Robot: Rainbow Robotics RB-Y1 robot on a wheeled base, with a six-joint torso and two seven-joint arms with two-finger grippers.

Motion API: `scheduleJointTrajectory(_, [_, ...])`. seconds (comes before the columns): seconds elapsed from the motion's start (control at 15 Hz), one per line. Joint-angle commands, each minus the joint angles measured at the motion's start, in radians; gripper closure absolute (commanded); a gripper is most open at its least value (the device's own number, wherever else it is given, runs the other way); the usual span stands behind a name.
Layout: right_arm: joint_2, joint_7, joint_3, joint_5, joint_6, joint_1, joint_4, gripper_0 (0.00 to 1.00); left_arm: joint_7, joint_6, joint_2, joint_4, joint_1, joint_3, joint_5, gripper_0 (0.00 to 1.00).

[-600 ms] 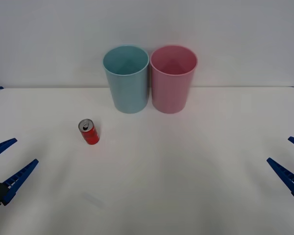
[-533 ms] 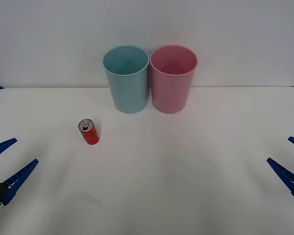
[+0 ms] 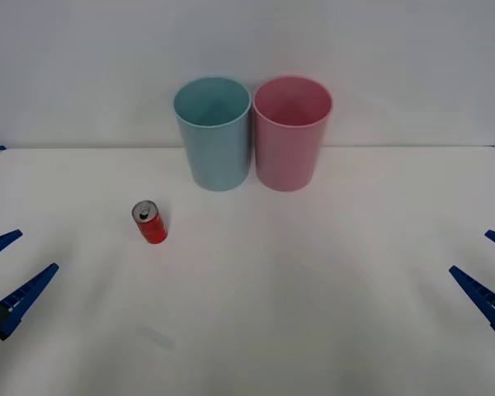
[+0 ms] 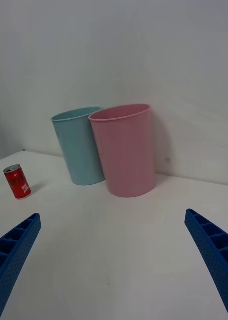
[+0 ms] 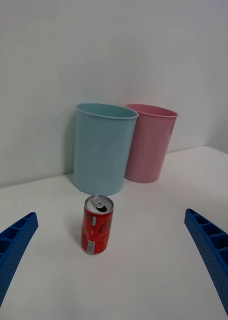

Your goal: Grasp the object on the table and drop it into the matching bin: aluminum can to the light blue bin, PET bottle to the pink bin.

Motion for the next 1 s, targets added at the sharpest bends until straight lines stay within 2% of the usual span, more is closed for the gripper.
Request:
scheduleJointTrajectory(0.07, [0.0, 0.0, 0.0, 0.0, 0.0, 0.0, 0.0, 0.0, -0.019, 0.019, 0.001, 0.029, 0.001, -0.012, -0.029, 0.0])
scheduleJointTrajectory(0.27, [0.0, 0.0, 0.0, 0.0, 0.0, 0.0, 0.0, 0.0, -0.029, 0.056, 0.001, 0.032, 0.024, -0.041, -0.049, 0.0])
scheduleJointTrajectory(0.67, [0.0, 0.0, 0.0, 0.0, 0.0, 0.0, 0.0, 0.0, -0.088, 0.211, -0.001, 0.03, 0.059, -0.153, -0.053, 0.0])
scheduleJointTrajectory(1.0, [0.0, 0.0, 0.0, 0.0, 0.0, 0.0, 0.0, 0.0, -0.213, 0.363, -0.013, 0.032, 0.064, -0.251, -0.053, 0.0])
